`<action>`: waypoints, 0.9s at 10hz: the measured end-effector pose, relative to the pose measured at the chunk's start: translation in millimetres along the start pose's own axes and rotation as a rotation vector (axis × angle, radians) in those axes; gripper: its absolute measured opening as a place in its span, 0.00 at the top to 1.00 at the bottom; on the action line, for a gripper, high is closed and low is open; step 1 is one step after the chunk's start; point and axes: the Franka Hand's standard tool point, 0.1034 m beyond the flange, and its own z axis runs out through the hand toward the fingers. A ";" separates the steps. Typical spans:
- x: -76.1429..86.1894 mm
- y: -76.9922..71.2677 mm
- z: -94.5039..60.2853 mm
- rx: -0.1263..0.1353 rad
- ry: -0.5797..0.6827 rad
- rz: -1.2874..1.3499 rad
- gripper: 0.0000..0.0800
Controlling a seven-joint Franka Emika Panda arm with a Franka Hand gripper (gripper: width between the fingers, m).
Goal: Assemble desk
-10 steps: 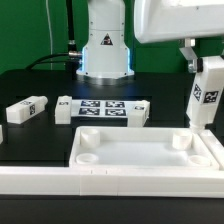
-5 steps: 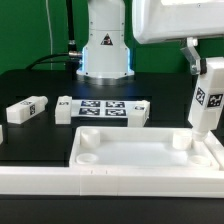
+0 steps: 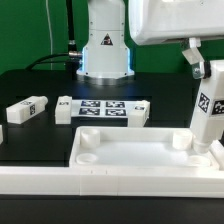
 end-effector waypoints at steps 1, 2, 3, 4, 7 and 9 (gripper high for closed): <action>-1.9 -0.4 0.9 0.001 -0.007 0.000 0.64; -1.7 -0.4 1.0 0.001 -0.005 0.000 0.64; -0.9 0.0 1.1 -0.012 0.053 0.000 0.64; -9.0 -4.4 5.8 -0.008 0.038 -0.003 0.64; -15.7 -8.2 12.6 -0.003 0.027 -0.006 0.64; -18.2 -9.0 14.0 -0.002 0.022 -0.007 0.64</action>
Offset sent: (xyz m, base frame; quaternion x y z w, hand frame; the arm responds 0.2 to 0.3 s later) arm -0.0133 0.0072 -0.0085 -0.0065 0.0077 0.0041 0.9999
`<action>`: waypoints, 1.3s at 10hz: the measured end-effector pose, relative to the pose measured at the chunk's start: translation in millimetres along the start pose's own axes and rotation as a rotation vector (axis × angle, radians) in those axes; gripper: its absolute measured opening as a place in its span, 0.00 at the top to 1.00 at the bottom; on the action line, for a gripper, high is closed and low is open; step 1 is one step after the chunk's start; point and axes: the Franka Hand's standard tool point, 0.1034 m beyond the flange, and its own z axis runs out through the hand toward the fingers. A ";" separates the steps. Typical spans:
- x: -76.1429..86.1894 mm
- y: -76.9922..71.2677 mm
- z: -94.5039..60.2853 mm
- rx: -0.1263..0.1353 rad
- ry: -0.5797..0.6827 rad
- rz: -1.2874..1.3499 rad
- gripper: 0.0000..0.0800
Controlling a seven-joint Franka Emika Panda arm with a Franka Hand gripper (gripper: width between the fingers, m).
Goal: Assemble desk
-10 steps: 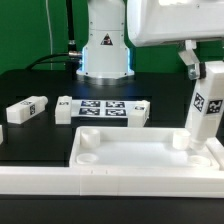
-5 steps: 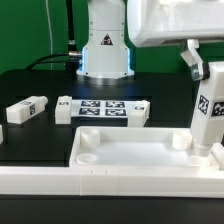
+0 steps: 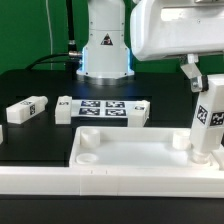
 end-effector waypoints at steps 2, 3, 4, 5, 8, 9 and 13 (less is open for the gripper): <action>-2.2 -2.0 1.7 0.002 -0.004 -0.002 0.64; -4.0 -2.6 3.1 0.003 -0.008 -0.002 0.64; -5.7 -2.7 5.3 0.004 -0.011 -0.002 0.64; -8.1 -2.9 8.3 0.005 -0.016 -0.001 0.64; -6.2 -2.8 11.0 -0.002 0.025 -0.002 0.64; -6.4 -3.4 10.9 -0.007 0.049 -0.006 0.64; -6.9 -3.9 10.6 -0.011 0.071 -0.006 0.37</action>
Offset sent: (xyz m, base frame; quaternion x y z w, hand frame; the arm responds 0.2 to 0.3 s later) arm -0.0029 0.0017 -0.0076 -0.0040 0.0106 -0.0005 0.9999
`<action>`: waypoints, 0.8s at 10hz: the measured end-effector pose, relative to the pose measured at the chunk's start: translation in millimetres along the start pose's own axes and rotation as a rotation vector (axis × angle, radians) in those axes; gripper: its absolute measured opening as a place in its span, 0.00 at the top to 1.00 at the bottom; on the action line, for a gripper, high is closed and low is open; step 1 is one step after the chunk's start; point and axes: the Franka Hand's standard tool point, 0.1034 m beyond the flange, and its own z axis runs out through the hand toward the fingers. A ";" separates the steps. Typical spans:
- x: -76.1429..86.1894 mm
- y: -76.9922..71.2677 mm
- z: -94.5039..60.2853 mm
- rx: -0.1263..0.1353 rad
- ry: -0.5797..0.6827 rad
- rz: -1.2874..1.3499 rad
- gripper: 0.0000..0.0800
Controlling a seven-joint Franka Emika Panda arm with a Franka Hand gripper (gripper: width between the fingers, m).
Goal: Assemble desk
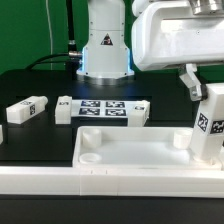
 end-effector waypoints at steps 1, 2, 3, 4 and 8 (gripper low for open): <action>0.0 0.0 0.0 0.000 0.000 0.000 0.37; 0.0 0.0 0.0 0.000 0.000 0.000 0.25; 0.0 -0.3 0.0 0.000 0.000 0.000 0.20; -1.2 -3.9 -0.2 0.003 -0.002 0.004 0.20; 8.6 -7.2 -17.5 0.009 -0.033 -0.008 0.19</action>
Offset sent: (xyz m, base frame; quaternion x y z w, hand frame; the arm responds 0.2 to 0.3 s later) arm -0.0117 0.0018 0.0009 -0.0282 -0.0049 0.0188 0.9994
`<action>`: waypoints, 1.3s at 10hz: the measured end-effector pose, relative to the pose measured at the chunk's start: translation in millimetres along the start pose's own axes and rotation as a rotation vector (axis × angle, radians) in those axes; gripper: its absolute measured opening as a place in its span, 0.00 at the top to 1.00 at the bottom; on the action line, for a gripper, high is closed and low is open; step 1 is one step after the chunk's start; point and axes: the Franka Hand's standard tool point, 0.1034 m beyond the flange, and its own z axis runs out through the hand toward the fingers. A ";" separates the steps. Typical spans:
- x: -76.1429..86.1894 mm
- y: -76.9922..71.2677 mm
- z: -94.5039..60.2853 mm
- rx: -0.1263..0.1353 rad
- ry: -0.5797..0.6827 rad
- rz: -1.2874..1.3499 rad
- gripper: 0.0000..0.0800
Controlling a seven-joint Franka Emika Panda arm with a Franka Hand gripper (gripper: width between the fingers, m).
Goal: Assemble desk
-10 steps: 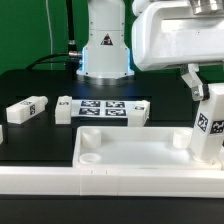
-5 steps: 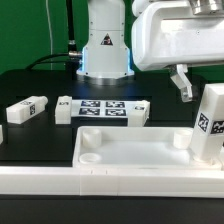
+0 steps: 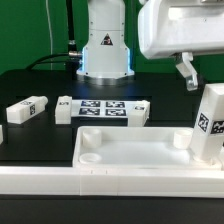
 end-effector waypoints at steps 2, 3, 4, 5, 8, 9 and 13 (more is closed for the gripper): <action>-1.3 -1.2 1.1 0.004 -0.016 -0.001 0.19; -6.3 -3.5 3.3 0.012 -0.055 0.007 0.19; -12.5 -7.7 6.0 0.029 -0.155 0.022 0.19; -9.1 -6.7 7.5 0.037 -0.203 0.026 0.19; -12.0 10.2 13.5 0.068 -0.402 0.047 0.19; -18.4 9.8 11.8 0.086 -0.486 0.052 0.19; -7.1 7.9 11.5 0.103 -0.548 0.064 0.19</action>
Offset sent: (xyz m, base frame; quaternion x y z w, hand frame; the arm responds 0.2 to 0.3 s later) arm 0.0015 -0.0126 -0.0150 -0.0507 -0.1943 -0.0054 0.9796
